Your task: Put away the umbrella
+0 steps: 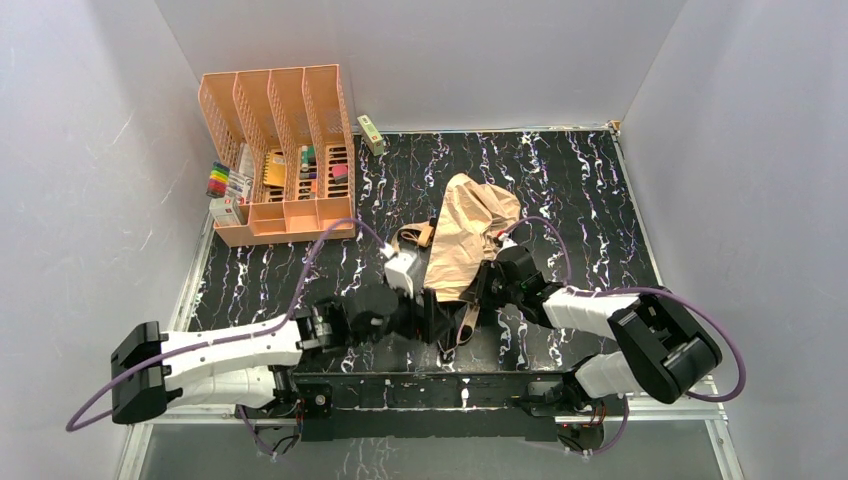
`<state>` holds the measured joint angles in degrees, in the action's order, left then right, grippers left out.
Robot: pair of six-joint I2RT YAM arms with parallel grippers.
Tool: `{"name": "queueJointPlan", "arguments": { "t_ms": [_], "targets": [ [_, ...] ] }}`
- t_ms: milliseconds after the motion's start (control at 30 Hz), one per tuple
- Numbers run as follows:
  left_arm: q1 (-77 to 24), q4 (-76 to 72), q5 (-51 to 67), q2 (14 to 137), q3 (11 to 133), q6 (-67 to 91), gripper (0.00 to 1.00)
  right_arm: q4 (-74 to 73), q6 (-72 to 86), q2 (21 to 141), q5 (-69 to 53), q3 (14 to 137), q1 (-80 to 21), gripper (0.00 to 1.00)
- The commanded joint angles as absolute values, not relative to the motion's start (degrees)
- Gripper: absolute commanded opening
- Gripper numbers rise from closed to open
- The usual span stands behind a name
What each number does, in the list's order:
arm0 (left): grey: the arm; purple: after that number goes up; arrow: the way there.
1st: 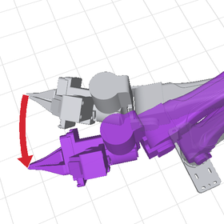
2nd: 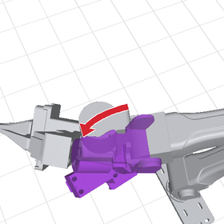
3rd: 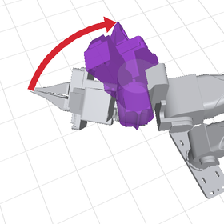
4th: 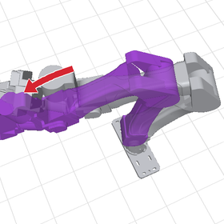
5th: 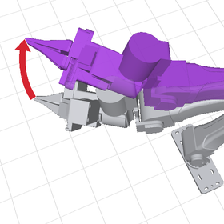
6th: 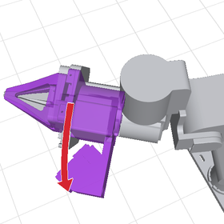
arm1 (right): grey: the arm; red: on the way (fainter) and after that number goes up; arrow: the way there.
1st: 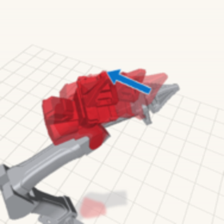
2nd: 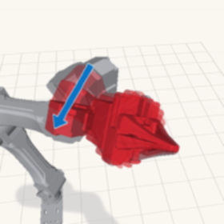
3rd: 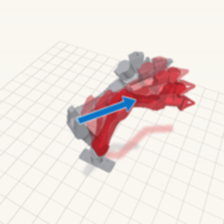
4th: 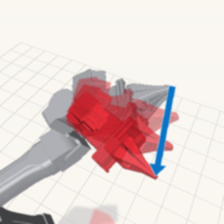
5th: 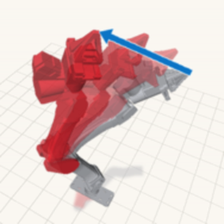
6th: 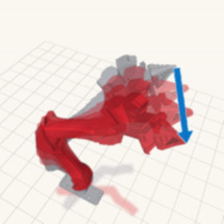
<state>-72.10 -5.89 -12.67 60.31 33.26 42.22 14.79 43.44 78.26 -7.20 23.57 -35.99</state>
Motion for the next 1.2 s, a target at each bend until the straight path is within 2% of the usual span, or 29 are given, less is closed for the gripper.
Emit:
{"name": "queueJointPlan", "arguments": {
  "t_ms": [0,100,233,400,600,833,1033,1167],
  "targets": [
    [-63.1,3.4,-12.2,59.9,43.0,35.9,0.72,7.1,41.1,79.6,-1.1,18.0,-35.9,0.23],
    [-58.0,3.4,-6.9,64.0,47.4,33.9,0.72,7.8,40.9,78.0,-2.2,16.9,-35.9,0.24],
    [-57.5,2.4,-2.8,70.1,50.7,32.5,0.72,8.8,40.5,75.1,-5.1,16.4,-35.9,0.27],
    [-58.9,-2.5,5.2,74.0,48.8,33.5,0.68,7.1,41.0,66.9,-8.9,18.6,-35.9,0.33],
    [-67.1,-1.1,-4.5,73.3,47.5,34.6,0.70,1.7,42.3,54.7,-9.1,25.0,-35.9,0.41],
    [-76.7,6.3,-22.7,72.2,48.3,43.6,0.75,-17.4,44.2,48.6,4.8,33.6,-35.8,0.43],
    [-80.7,12.0,-31.4,77.1,51.4,51.5,0.87,-20.6,44.5,45.2,6.2,33.3,-35.8,0.45],
    [-80.9,12.0,-33.7,82.2,53.9,54.2,0.88,-20.7,45.2,43.8,5.4,31.9,-35.8,0.45]
  ]
}}
